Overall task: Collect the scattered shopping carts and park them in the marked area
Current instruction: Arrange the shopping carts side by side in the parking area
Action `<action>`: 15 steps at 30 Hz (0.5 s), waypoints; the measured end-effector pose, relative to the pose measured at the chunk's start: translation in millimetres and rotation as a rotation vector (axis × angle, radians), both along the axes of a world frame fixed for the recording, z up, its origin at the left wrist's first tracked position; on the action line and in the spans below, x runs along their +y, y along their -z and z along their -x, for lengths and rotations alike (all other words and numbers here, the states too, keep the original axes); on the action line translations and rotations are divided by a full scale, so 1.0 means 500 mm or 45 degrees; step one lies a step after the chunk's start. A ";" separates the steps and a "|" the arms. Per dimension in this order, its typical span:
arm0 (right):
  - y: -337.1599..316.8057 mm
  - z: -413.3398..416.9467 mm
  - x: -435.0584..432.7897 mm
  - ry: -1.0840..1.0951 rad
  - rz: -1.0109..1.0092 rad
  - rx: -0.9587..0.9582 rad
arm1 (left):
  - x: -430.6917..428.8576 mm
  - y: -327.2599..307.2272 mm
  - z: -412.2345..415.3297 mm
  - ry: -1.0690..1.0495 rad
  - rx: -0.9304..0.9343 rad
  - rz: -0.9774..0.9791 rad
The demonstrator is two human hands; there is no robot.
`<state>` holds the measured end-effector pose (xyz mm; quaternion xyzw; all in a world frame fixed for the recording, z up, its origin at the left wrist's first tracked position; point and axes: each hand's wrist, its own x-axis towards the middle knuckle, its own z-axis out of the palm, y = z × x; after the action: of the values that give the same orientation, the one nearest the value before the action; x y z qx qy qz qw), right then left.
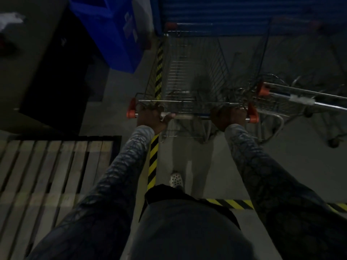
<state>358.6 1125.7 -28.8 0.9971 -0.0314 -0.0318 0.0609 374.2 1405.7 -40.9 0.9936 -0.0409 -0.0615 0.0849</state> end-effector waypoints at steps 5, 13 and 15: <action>-0.009 0.133 -0.015 0.059 -0.070 -0.003 | -0.017 -0.003 0.144 -0.035 -0.011 0.111; 0.000 0.370 -0.050 -0.075 -0.038 0.021 | -0.040 -0.009 0.390 0.152 -0.107 -0.185; -0.005 0.422 -0.052 -0.063 -0.037 -0.047 | -0.043 -0.014 0.439 0.188 -0.087 -0.194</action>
<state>147.5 1099.6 -26.4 0.9988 -0.0074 -0.0123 0.0466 154.4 1384.3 -34.1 0.9930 -0.1120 -0.0365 0.0030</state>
